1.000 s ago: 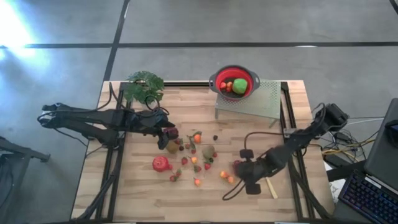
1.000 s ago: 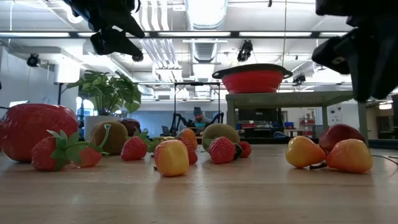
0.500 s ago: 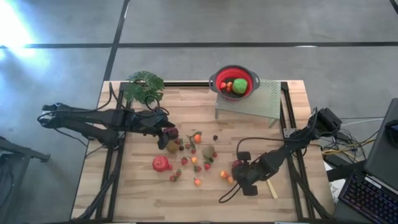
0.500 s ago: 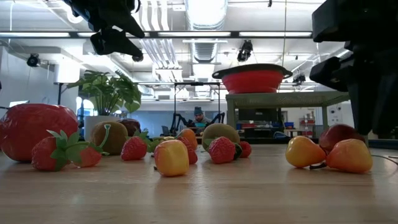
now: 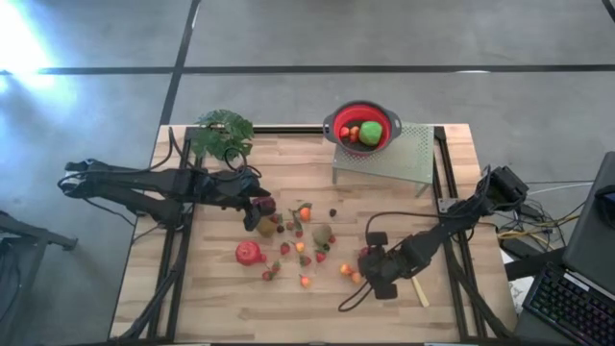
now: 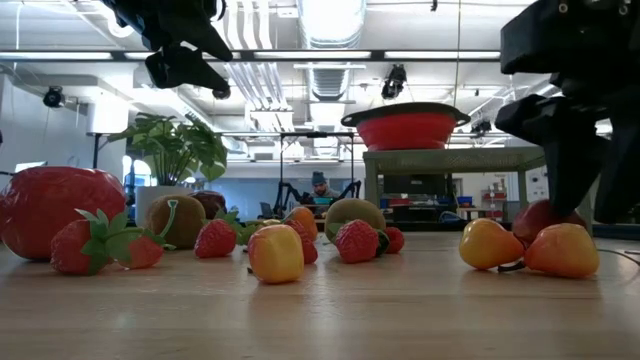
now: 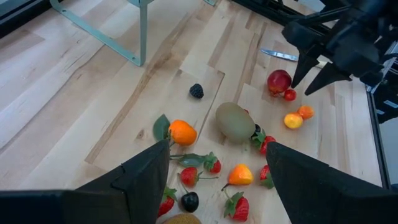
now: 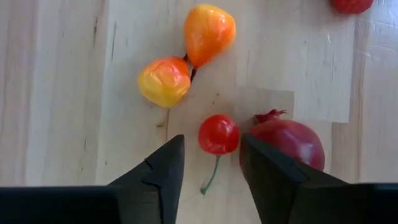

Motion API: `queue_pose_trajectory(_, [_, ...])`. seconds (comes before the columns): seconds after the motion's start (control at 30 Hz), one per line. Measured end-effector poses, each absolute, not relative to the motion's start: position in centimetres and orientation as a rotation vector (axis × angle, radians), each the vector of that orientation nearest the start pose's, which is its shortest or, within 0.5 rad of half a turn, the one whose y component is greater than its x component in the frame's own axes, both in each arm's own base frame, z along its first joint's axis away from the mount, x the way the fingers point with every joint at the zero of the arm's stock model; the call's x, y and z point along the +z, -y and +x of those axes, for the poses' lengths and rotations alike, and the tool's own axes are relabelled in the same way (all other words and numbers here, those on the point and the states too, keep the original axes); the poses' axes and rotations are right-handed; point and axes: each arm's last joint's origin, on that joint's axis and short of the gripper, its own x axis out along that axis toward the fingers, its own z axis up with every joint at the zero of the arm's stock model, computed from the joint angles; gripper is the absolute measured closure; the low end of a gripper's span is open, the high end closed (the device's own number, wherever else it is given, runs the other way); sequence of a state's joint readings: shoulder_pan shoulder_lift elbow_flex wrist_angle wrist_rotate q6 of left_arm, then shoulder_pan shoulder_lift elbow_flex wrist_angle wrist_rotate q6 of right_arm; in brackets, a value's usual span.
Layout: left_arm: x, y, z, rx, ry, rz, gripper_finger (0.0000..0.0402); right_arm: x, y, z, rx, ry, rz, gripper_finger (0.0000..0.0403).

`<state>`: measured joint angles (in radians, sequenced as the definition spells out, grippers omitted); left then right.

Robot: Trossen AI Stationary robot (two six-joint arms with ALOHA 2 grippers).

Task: Pick & Place Fruit
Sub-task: Put the red cherry into the strainer bowl on the shelf

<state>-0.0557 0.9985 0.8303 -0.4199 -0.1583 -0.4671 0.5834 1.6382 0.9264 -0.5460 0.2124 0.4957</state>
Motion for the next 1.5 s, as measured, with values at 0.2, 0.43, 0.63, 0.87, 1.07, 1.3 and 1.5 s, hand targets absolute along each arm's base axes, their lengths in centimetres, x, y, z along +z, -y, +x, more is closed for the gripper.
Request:
queue_pose_trajectory(0.2, [29.0,0.7,20.9,0.234,-0.55,-0.39,0.0128,16.0,-15.0,25.1,-0.001,-1.191,-0.046,0.0234])
queue_pose_trajectory(0.43, [29.0,0.7,20.9,0.233,-0.55,-0.39,0.0128,15.9,-14.7,25.1,-0.011,-1.192,-0.039,0.0231])
queue_pose_trajectory(0.63, [29.0,0.7,20.9,0.234,-0.55,-0.39,0.0128,15.4,-14.7,25.1,0.005,-1.168,-0.019,0.0247])
queue_pose_trajectory(0.87, [29.0,0.7,20.9,0.234,-0.55,-0.39,0.0128,14.3,-14.4,24.6,-0.006,-1.171,0.002,0.0268])
queue_pose_trajectory(1.07, [29.0,0.7,20.9,0.234,-0.55,-0.39,0.0128,13.8,-14.3,24.4,0.007,-1.147,0.014,0.0281])
queue_pose_trajectory(1.3, [29.0,0.7,20.9,0.234,-0.549,-0.39,0.0128,13.8,-14.3,24.4,0.009,-1.145,0.013,0.0294])
queue_pose_trajectory(1.5, [29.0,0.7,20.9,0.234,-0.55,-0.39,0.0128,14.1,-14.5,24.7,0.023,-1.139,0.018,0.0295])
